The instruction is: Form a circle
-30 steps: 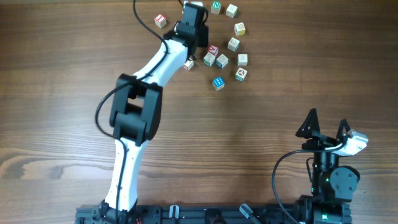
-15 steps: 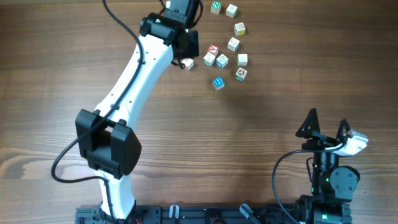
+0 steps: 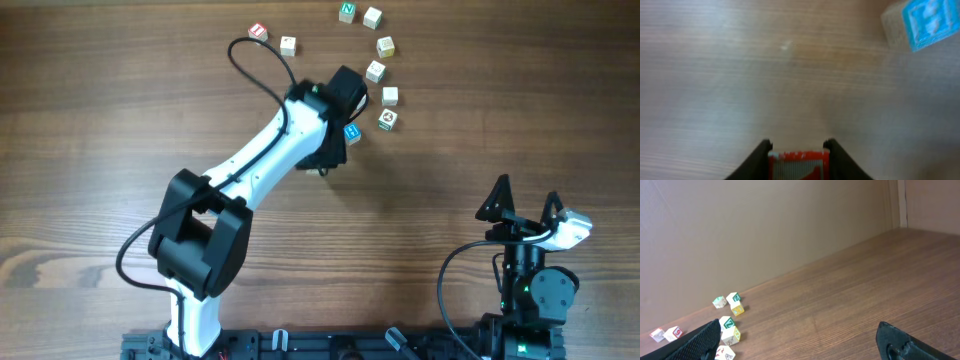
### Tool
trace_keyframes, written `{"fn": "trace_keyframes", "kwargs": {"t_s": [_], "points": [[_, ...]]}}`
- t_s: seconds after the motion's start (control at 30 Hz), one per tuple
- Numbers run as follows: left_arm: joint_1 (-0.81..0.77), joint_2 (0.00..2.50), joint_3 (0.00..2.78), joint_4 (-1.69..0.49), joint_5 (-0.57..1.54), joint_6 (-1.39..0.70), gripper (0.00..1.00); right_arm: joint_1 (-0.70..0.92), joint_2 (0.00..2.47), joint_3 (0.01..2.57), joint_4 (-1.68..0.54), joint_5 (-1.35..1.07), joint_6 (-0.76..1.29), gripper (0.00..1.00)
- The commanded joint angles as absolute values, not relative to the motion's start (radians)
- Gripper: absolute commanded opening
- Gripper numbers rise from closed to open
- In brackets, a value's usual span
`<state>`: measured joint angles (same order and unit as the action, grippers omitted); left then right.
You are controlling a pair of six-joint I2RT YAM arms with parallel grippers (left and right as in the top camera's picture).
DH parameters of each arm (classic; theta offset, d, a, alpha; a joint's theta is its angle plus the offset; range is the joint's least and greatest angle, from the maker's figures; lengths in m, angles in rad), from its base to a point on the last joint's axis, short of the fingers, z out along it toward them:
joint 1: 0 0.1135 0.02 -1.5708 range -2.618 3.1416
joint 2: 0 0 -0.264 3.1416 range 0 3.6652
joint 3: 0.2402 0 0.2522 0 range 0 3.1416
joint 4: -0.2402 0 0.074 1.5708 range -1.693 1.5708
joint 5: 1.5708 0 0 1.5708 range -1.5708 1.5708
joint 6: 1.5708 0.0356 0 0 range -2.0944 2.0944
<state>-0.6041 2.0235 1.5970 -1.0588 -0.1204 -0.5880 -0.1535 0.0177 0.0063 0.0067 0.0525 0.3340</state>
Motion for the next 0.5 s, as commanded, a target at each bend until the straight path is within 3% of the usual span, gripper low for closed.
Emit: {"fn": "trace_keyframes", "kwargs": {"t_s": [0.0, 0.27, 0.47], "points": [[-0.607, 2.03, 1.454, -0.906, -0.053, -0.642, 0.24, -0.157, 0.01, 0.005, 0.011, 0.043, 0.318, 1.0], [-0.627, 2.031, 1.267, -0.445, -0.041, -0.645, 0.31, -0.157, 0.01, 0.005, 0.011, 0.043, 0.317, 1.0], [-0.625, 2.052, 1.253, -0.37, -0.042, -0.645, 0.31, -0.157, 0.01, 0.005, 0.011, 0.043, 0.318, 1.0]]}}
